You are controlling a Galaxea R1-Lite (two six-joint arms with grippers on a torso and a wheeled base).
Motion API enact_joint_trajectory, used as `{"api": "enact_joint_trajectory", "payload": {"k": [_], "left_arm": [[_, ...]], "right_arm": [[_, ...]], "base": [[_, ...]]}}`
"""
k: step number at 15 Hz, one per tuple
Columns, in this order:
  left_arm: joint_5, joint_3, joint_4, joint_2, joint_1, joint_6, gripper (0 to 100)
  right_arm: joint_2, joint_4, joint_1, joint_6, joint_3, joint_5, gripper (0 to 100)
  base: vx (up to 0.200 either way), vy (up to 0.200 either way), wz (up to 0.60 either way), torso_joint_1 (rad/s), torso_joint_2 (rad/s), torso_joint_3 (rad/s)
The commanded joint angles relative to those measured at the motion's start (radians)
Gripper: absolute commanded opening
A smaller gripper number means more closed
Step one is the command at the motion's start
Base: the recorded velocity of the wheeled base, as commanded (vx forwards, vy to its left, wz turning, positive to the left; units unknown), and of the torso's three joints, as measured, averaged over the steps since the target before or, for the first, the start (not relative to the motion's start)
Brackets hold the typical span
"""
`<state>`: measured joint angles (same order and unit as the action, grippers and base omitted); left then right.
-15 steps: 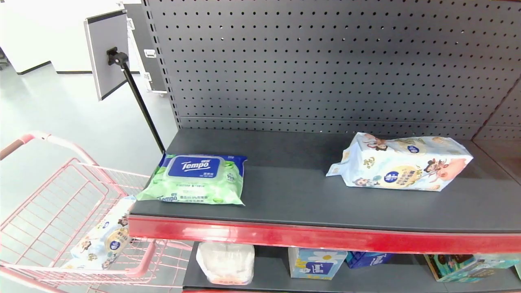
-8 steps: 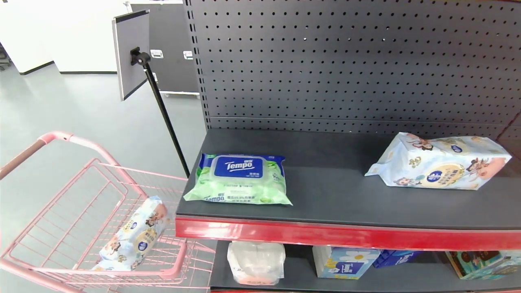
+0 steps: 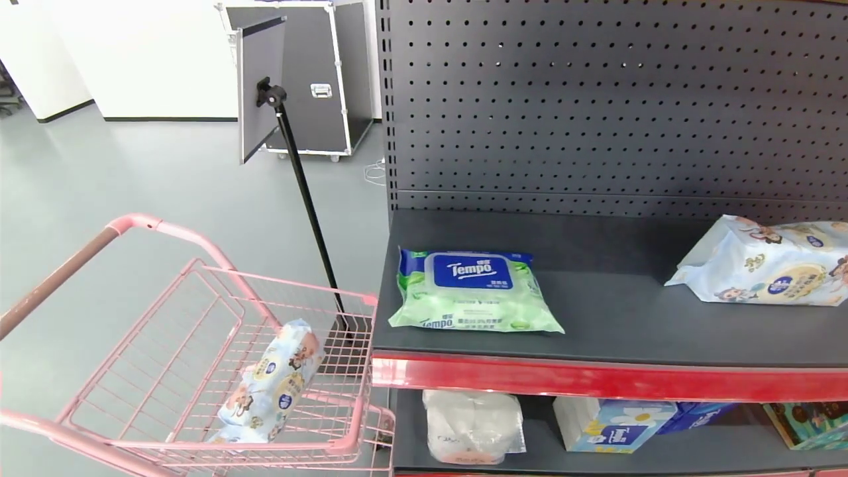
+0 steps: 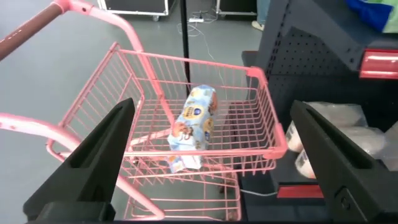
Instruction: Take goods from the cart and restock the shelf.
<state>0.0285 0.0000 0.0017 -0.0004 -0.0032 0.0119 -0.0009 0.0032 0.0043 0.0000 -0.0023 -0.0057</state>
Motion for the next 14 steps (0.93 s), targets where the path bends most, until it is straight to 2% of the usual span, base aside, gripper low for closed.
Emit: {"api": "enact_joint_trajectory", "payload": {"k": [1, 9, 14], "left_arm": [[0.001, 0.000, 0.000, 0.000, 0.000, 0.000, 100], [-0.001, 0.000, 0.000, 0.000, 0.000, 0.000, 100], [-0.001, 0.000, 0.000, 0.000, 0.000, 0.000, 100]], "right_arm": [[0.001, 0.000, 0.000, 0.000, -0.001, 0.000, 100], [0.001, 0.000, 0.000, 0.000, -0.001, 0.000, 100], [0.001, 0.000, 0.000, 0.000, -0.001, 0.000, 100]], "base": [[0.000, 0.200, 0.00, 0.002, 0.01, 0.007], [0.000, 0.200, 0.00, 0.004, 0.00, 0.002], [0.000, 0.000, 0.00, -0.018, 0.06, 0.033]]}}
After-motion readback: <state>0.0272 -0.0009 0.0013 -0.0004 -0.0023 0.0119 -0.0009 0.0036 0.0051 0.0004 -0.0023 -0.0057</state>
